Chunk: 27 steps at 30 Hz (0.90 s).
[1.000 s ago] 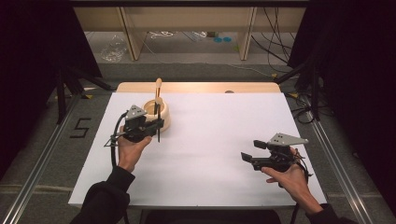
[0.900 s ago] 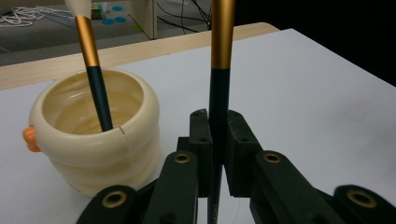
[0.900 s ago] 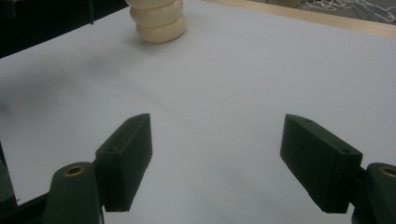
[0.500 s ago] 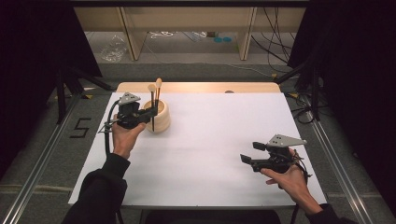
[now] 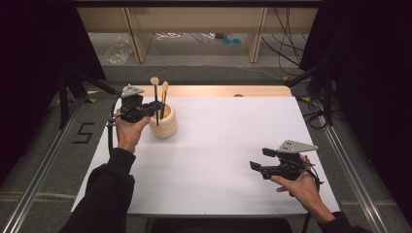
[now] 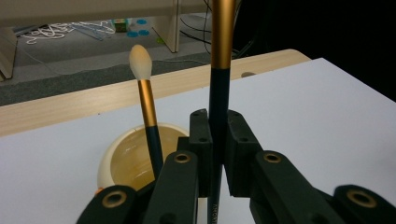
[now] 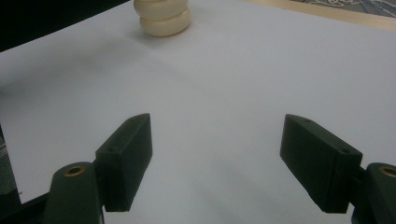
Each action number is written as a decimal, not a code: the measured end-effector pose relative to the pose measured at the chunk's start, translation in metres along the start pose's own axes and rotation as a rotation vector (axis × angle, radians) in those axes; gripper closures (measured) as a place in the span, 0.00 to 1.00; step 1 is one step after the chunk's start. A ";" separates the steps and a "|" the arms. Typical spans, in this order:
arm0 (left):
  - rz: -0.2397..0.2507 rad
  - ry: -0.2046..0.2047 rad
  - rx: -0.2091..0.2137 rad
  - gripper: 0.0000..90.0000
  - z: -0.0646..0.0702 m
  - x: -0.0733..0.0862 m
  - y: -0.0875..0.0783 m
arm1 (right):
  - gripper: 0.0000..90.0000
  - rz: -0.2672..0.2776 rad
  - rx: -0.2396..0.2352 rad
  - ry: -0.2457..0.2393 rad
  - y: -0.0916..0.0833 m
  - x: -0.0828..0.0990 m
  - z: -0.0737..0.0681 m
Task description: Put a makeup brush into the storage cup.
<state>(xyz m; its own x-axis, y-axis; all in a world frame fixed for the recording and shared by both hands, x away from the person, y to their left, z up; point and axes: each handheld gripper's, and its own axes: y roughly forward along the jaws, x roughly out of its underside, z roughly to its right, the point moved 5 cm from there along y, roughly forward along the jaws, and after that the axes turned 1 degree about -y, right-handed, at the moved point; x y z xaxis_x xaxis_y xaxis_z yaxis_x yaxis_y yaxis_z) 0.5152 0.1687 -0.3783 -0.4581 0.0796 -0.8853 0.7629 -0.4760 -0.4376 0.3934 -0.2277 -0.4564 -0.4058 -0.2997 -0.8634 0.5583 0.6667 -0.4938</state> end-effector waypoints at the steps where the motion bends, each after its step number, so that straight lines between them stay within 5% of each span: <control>1: 0.004 -0.006 -0.001 0.92 -0.001 -0.002 0.001 | 0.29 0.000 0.001 0.000 0.000 0.000 0.000; 12: -0.007 -0.006 -0.032 0.92 -0.010 -0.009 0.012 | 0.29 -0.037 0.004 0.004 -0.002 0.002 0.000; 15: -0.005 -0.007 -0.038 0.92 -0.012 -0.011 0.014 | 0.29 -0.003 0.000 -0.003 0.001 0.001 0.001; 27: 0.002 -0.017 -0.074 0.92 -0.022 -0.014 0.022 | 0.29 -0.021 0.002 -0.008 0.000 0.002 0.000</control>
<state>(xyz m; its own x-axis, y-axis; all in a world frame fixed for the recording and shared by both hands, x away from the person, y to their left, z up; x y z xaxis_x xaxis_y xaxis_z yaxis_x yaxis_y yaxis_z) 0.5488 0.1765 -0.3787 -0.4636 0.0632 -0.8838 0.7954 -0.4098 -0.4465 0.3931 -0.2284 -0.4580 -0.4112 -0.3192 -0.8538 0.5514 0.6588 -0.5118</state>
